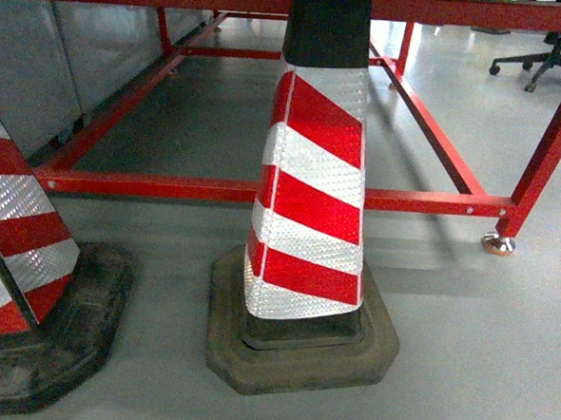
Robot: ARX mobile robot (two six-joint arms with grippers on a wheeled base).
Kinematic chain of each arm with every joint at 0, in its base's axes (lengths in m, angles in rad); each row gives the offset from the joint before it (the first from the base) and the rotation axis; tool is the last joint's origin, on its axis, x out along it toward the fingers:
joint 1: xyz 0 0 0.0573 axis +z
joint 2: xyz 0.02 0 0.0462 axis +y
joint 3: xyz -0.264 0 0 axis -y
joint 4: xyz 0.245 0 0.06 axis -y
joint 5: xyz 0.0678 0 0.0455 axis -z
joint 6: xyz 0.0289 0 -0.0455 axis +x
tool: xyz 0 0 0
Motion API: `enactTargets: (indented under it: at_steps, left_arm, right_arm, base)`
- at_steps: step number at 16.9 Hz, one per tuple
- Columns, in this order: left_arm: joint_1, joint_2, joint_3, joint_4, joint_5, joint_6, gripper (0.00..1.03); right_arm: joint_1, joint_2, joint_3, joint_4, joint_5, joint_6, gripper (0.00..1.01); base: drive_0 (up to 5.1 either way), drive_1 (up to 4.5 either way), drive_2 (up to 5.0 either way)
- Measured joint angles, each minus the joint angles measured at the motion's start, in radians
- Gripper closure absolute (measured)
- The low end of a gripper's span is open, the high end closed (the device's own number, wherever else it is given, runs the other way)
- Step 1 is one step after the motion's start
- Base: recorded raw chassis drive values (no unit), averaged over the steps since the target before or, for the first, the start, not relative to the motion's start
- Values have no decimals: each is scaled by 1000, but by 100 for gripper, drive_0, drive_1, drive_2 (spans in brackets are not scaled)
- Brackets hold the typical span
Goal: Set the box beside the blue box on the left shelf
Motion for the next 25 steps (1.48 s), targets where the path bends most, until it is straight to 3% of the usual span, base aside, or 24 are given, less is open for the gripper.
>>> enactTargets:
  at_steps: [25]
  left_arm:
    - [0,0,0,-1,0,5,5]
  right_arm:
    - [0,0,0,1,0,-1,3]
  base:
    - [0,0,0]
